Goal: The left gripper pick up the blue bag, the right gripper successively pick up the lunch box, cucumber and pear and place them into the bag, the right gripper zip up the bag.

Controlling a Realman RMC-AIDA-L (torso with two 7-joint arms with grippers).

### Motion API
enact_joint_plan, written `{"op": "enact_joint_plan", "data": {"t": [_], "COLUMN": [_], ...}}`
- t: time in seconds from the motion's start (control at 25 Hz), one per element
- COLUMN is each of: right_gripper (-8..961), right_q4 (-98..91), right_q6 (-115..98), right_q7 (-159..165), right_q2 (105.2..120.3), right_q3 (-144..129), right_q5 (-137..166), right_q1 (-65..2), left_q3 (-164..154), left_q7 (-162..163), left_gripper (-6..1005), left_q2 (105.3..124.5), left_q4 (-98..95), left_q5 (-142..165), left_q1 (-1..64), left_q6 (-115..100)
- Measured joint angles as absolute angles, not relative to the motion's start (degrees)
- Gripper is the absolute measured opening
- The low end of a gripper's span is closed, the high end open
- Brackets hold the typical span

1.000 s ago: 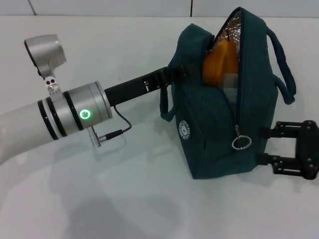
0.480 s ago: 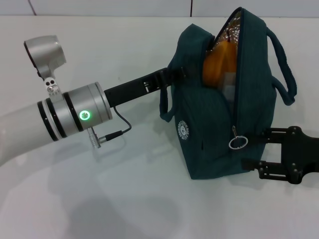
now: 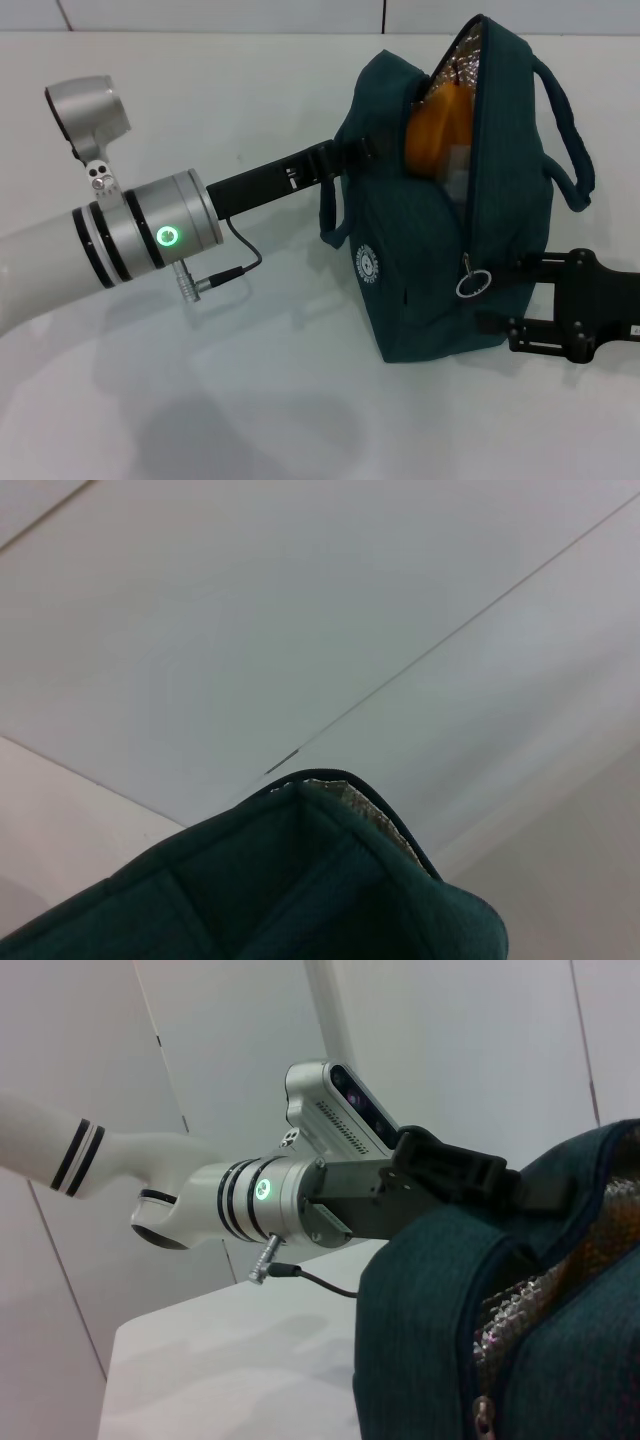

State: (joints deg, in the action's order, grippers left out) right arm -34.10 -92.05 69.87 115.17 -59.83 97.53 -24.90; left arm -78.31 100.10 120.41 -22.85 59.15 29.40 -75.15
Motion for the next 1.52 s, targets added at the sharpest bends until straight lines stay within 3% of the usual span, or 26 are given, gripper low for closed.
{"op": "enact_joint_plan", "data": {"t": [1.2,1.52], "right_gripper": [262,264], "right_q4": [-30.31,-30.48], "right_q6": [-90.26,-90.26], "right_q7": [69.55,69.43], "right_q2": [115.43,115.39], "right_q3": [-60.12,-59.79], "right_q5": [97.35,97.38], "right_q1": [-27.42,-27.49], "left_q3": [-78.07,-78.13], "left_q7": [100.11,100.11], "left_gripper": [55,55], "left_q2": [120.41,120.27], "left_q4": [-22.85,-22.85], "left_q5": [59.14,58.38], "left_q1": [29.36,29.36], "left_q6": [-75.40,-75.21]}}
